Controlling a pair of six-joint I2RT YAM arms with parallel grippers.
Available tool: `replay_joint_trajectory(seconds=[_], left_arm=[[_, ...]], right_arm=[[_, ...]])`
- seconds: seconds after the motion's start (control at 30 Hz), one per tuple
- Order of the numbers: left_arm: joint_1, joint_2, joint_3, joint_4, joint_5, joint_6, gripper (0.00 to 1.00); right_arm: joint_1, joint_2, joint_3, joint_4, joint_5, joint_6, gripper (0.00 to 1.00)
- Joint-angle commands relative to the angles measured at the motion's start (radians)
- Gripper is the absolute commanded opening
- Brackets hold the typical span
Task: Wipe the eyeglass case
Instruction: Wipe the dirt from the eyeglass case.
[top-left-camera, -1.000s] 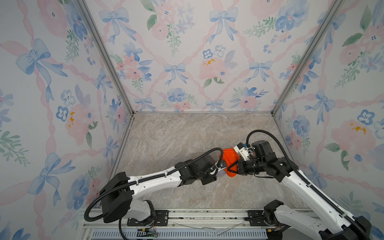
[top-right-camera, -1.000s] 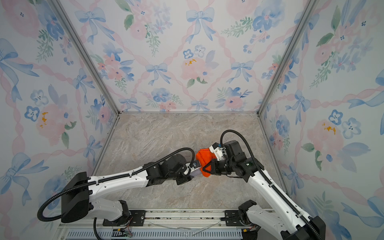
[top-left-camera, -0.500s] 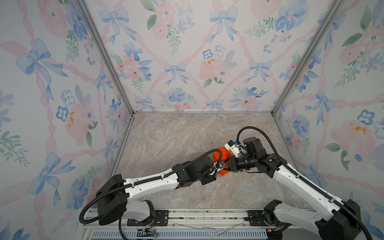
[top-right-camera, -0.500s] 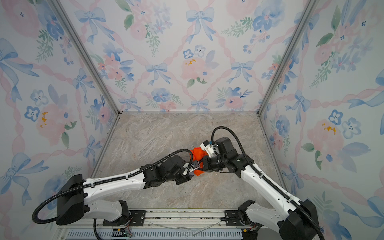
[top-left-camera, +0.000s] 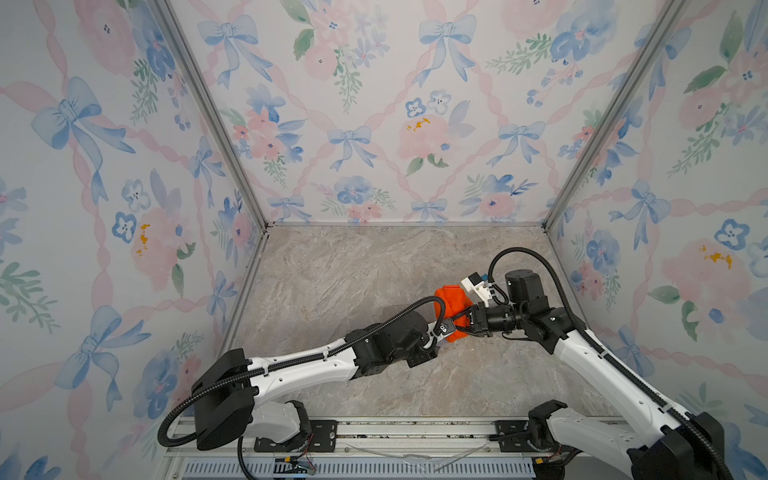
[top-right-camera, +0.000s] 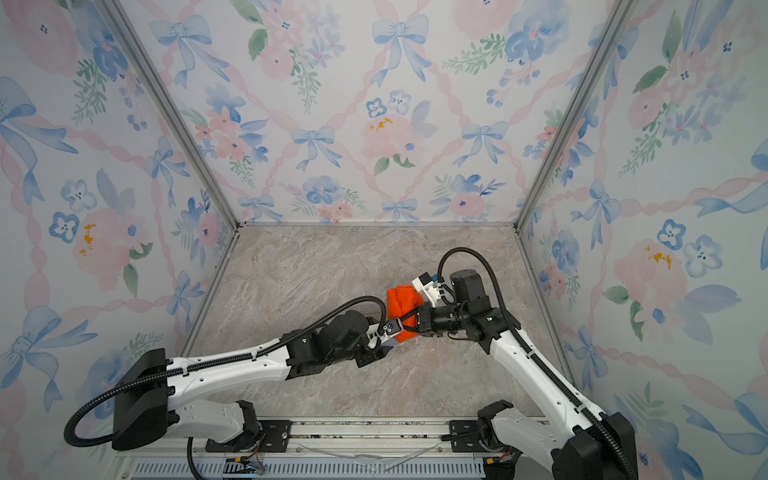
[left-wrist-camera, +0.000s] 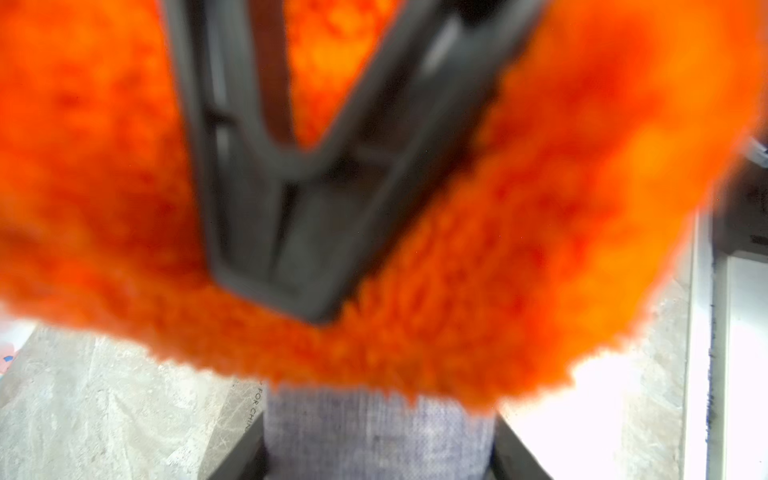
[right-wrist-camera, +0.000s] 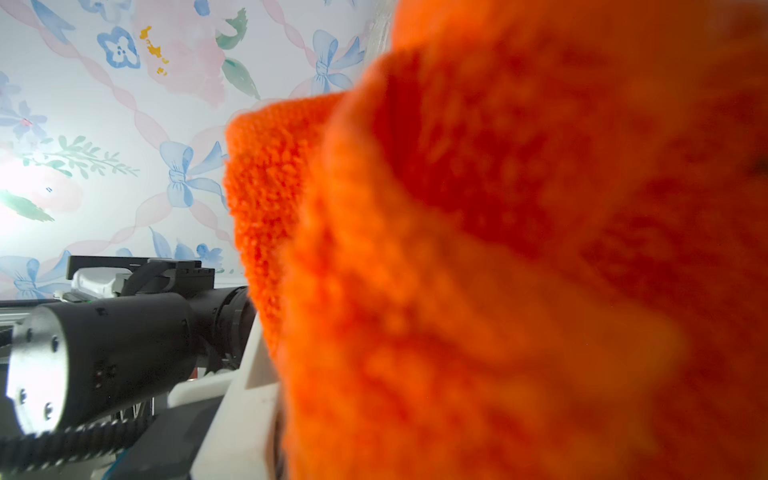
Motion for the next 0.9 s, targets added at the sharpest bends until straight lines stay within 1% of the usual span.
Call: replay_joint_trajectory(seconds=[0.0, 0.07, 0.1, 0.17, 0.23, 0.3, 0.33, 0.37, 0.43, 0.47, 0.57, 0.63, 0.7, 0.73, 0.77, 0.8, 0.87], left_arm=[[-0.014, -0.064, 0.02, 0.171, 0.011, -0.003, 0.34], [-0.013, -0.067, 0.019, 0.172, 0.006, -0.007, 0.34], [-0.013, -0.069, 0.017, 0.172, 0.001, -0.008, 0.34], [-0.014, -0.075, 0.014, 0.171, -0.001, -0.008, 0.34], [-0.011, -0.081, 0.012, 0.167, -0.005, -0.007, 0.34], [-0.011, -0.086, 0.009, 0.166, -0.006, -0.006, 0.34], [-0.012, -0.087, 0.009, 0.166, -0.005, -0.008, 0.34], [-0.011, -0.088, 0.009, 0.166, -0.009, -0.01, 0.34], [-0.011, -0.088, 0.008, 0.17, -0.009, -0.016, 0.34], [-0.01, -0.089, 0.009, 0.171, -0.009, -0.019, 0.35], [-0.01, -0.084, 0.012, 0.173, -0.015, -0.021, 0.34], [-0.011, -0.083, 0.013, 0.177, -0.021, -0.021, 0.34], [-0.008, -0.083, 0.013, 0.182, -0.027, -0.021, 0.34], [-0.007, -0.085, 0.012, 0.183, -0.028, -0.022, 0.34], [-0.007, -0.087, 0.01, 0.185, -0.027, -0.024, 0.34], [-0.006, -0.089, 0.008, 0.187, -0.025, -0.024, 0.34], [-0.004, -0.091, 0.006, 0.185, -0.025, -0.023, 0.34]], right_arm=[[0.113, 0.055, -0.103, 0.217, 0.04, 0.175, 0.0], [0.146, 0.071, -0.128, 0.316, 0.027, 0.24, 0.0], [0.145, 0.067, -0.127, 0.309, 0.017, 0.235, 0.0], [0.1, 0.037, -0.094, 0.18, 0.005, 0.146, 0.0], [0.0, 0.016, -0.034, -0.041, -0.012, -0.007, 0.0], [-0.102, 0.013, -0.009, -0.14, -0.064, -0.087, 0.0], [-0.134, 0.014, 0.0, -0.17, -0.081, -0.11, 0.0], [-0.145, 0.013, 0.009, -0.191, -0.083, -0.124, 0.0], [-0.125, 0.019, 0.021, -0.204, -0.062, -0.134, 0.0], [-0.102, 0.019, 0.016, -0.18, -0.046, -0.112, 0.0], [0.018, 0.026, -0.034, 0.007, -0.008, 0.044, 0.0], [0.1, 0.038, -0.078, 0.17, 0.02, 0.167, 0.0], [0.143, 0.053, -0.122, 0.334, 0.012, 0.265, 0.0], [0.143, 0.054, -0.132, 0.354, 0.003, 0.28, 0.0], [0.128, 0.047, -0.13, 0.321, 0.0, 0.256, 0.0], [0.094, 0.036, -0.118, 0.232, -0.004, 0.195, 0.0], [-0.01, 0.021, -0.085, 0.048, -0.033, 0.067, 0.0]])
